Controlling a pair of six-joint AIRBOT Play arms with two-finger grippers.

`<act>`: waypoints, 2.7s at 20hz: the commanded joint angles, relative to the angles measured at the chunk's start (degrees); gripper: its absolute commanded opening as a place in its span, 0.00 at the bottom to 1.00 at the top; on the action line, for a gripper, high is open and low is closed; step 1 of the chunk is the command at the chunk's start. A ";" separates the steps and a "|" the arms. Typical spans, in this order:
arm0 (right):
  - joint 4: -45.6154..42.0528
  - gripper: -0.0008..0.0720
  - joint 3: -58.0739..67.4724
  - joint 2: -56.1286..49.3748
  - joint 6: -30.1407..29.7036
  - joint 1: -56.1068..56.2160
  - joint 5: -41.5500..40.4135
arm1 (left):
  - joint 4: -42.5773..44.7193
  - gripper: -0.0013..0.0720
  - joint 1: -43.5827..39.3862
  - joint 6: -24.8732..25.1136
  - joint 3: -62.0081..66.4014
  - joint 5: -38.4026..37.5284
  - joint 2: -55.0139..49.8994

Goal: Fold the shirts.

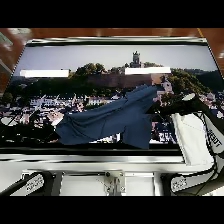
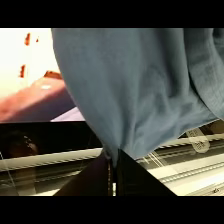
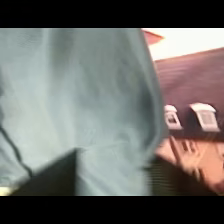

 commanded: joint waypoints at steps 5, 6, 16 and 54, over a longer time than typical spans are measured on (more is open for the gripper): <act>7.98 0.09 0.92 6.40 -9.66 1.60 -0.17 | 0.07 0.06 -0.11 3.28 6.12 -0.07 4.87; 8.90 0.09 2.25 10.19 -13.33 1.60 1.44 | 0.15 0.06 -0.11 3.58 10.14 0.55 8.59; 6.86 0.09 30.99 58.36 -13.33 1.60 -19.41 | -0.81 0.06 0.00 -3.98 62.07 13.55 34.82; -2.14 0.09 -3.06 23.87 -7.04 2.08 -36.83 | -13.92 0.07 -5.90 9.79 28.11 27.36 -7.04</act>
